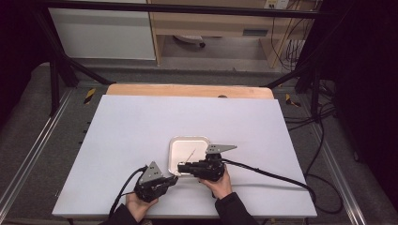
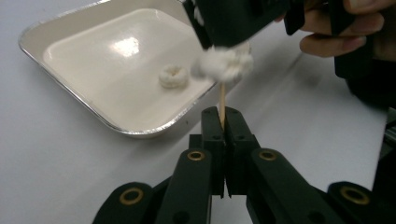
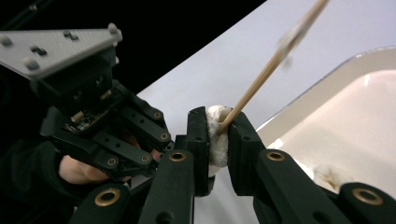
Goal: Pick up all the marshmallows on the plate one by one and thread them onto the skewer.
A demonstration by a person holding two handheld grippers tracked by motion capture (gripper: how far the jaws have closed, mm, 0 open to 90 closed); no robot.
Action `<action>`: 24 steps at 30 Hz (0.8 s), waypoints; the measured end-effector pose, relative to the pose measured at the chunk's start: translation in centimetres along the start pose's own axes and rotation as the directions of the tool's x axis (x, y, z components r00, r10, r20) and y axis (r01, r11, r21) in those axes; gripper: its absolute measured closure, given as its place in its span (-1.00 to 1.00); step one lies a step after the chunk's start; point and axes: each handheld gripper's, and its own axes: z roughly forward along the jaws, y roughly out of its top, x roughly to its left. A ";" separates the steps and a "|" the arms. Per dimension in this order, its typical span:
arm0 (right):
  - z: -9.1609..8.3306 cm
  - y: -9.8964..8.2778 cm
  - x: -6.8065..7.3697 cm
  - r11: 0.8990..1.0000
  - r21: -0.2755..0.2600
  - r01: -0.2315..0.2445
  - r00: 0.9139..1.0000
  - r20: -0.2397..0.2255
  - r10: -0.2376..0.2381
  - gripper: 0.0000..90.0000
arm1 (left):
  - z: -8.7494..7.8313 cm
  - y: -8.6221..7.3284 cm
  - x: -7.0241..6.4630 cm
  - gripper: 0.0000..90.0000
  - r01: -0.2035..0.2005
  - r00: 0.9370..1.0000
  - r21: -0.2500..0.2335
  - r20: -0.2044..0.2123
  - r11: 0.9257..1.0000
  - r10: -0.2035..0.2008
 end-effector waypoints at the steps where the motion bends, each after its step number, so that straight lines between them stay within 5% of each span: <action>1: 0.0 0.0 0.0 1.000 0.000 0.000 1.000 0.000 0.000 0.80 | 0.0 -0.1 0.1 0.96 0.011 1.000 -0.005 0.006 1.000 -0.011; 5: -0.4 1.1 0.3 1.000 -0.006 0.004 1.000 0.004 -0.003 0.72 | -0.3 -0.1 0.3 0.96 0.017 1.000 -0.015 0.006 1.000 -0.017; 12: -0.6 1.5 0.1 0.999 0.036 -0.038 0.999 0.029 0.037 -0.03 | -0.4 -0.2 0.7 0.97 0.044 0.999 -0.032 -0.001 0.999 -0.044; 14: -0.6 1.5 0.1 0.998 0.046 -0.040 0.999 0.029 0.039 -0.08 | -0.7 -0.1 0.9 0.97 0.056 0.998 -0.050 -0.001 0.997 -0.057; 18: -0.7 1.5 0.0 0.998 0.061 0.003 0.997 0.080 -0.008 -0.26 | -1.0 -0.2 1.2 0.97 0.067 0.998 -0.054 -0.006 0.996 -0.068; 19: -0.8 1.6 -0.2 0.997 0.066 0.040 0.992 0.117 -0.048 -0.36 | -1.2 -0.2 1.3 0.96 0.070 0.998 -0.057 -0.008 0.996 -0.070; 24: -1.1 2.1 -0.3 0.994 0.079 0.082 0.980 0.173 -0.095 -0.50 | -1.6 -0.4 1.7 0.96 0.076 0.997 -0.052 -0.018 0.996 -0.077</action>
